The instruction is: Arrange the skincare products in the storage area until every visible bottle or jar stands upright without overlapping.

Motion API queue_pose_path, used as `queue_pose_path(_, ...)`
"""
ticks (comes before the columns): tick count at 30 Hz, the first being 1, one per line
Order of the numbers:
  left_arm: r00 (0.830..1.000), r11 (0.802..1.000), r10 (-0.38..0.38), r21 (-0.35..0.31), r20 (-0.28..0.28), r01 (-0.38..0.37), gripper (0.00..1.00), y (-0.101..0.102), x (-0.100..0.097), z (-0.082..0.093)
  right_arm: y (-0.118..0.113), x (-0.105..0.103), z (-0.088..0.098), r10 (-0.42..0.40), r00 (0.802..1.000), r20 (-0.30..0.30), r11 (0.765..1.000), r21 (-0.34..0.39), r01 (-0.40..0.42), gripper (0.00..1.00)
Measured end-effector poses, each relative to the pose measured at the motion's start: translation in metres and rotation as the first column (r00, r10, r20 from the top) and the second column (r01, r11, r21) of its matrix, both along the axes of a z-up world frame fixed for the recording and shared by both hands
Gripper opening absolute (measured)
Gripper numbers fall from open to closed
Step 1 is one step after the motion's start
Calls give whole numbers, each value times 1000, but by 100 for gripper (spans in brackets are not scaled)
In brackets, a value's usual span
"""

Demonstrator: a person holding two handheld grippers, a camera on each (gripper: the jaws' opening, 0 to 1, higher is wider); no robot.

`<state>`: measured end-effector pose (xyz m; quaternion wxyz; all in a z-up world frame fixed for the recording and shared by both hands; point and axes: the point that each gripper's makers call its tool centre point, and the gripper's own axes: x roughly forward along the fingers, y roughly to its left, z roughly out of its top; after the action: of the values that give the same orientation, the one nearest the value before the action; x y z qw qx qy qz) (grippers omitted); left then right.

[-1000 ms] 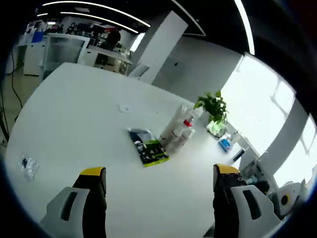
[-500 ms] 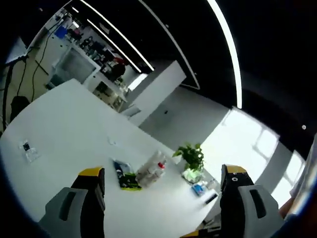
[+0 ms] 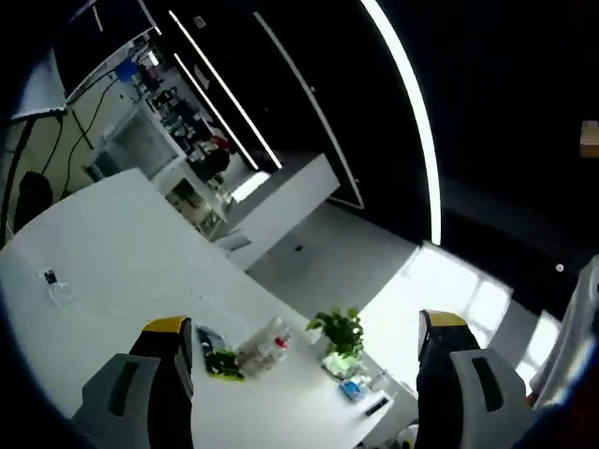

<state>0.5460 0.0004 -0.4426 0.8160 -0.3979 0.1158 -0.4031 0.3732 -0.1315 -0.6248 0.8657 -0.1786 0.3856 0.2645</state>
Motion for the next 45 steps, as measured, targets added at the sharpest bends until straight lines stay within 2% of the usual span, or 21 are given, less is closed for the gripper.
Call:
queue_pose_path(2,998,998,30,57,-61,-27,99,14,5,-17,0,0,0,0,1000,-1,1000,-4,0,32)
queue_pose_path(4,991,998,16,67,-132,-7,99,21,4,-29,1,0,0,4,1000,-1,1000,-7,-4,32)
queue_pose_path(6,993,996,35,91,-114,-25,99,35,6,-32,3,0,1,11,1000,4,1000,-9,-11,32)
queue_pose_path(9,987,966,88,254,-135,-51,99,56,9,-58,6,2,5,36,999,28,999,-15,-36,29)
queue_pose_path(11,980,884,139,464,-144,-57,99,81,7,-93,8,1,5,41,999,23,999,0,-41,30)
queue_pose_path(13,968,819,165,574,-189,-28,97,99,3,-118,8,2,5,47,999,24,999,-5,-47,30)
queue_pose_path(15,960,762,187,648,-210,-7,96,111,0,-136,8,2,5,41,999,19,999,7,-41,30)
queue_pose_path(17,956,721,196,692,-218,10,98,117,0,-147,7,2,5,40,999,18,999,7,-40,30)
queue_pose_path(21,947,649,221,760,-231,34,96,131,0,-168,8,1,4,41,999,11,999,14,-42,29)
queue_pose_path(22,945,622,225,782,-236,47,96,137,-1,-175,8,1,4,42,999,8,999,16,-42,29)
queue_pose_path(24,926,603,238,792,-293,96,94,142,-6,-187,8,1,4,43,999,7,999,18,-43,29)
queue_pose_path(25,917,585,252,804,-308,110,94,147,-6,-194,8,1,4,43,999,6,999,20,-43,29)
queue_pose_path(27,918,535,263,837,-296,117,94,156,-3,-203,9,0,4,43,999,2,999,26,-43,29)
queue_pose_path(30,917,500,284,860,-279,107,95,163,-1,-212,9,1,4,37,999,-1,999,37,-37,30)
queue_pose_path(32,914,493,278,860,-297,129,90,163,-3,-221,7,1,2,30,1000,-8,999,38,-30,30)
queue_pose_path(33,904,479,279,863,-323,161,86,164,-6,-227,7,1,2,26,1000,-10,999,40,-25,30)
queue_pose_path(35,903,440,293,883,-314,164,78,170,-5,-234,7,2,3,19,1000,-10,999,48,-19,30)
queue_pose_path(38,888,416,290,883,-357,219,79,168,-11,-248,5,2,3,11,1000,-11,999,49,-10,29)
queue_pose_path(41,883,410,289,881,-370,235,74,165,-12,-256,4,3,3,3,1000,-10,999,53,-2,29)
queue_pose_path(43,877,410,287,877,-385,250,62,163,-13,-259,3,4,3,-3,1000,-10,998,55,4,29)
queue_pose_path(45,887,362,298,902,-353,237,61,167,-11,-261,3,4,3,-7,1000,-12,998,58,7,29)
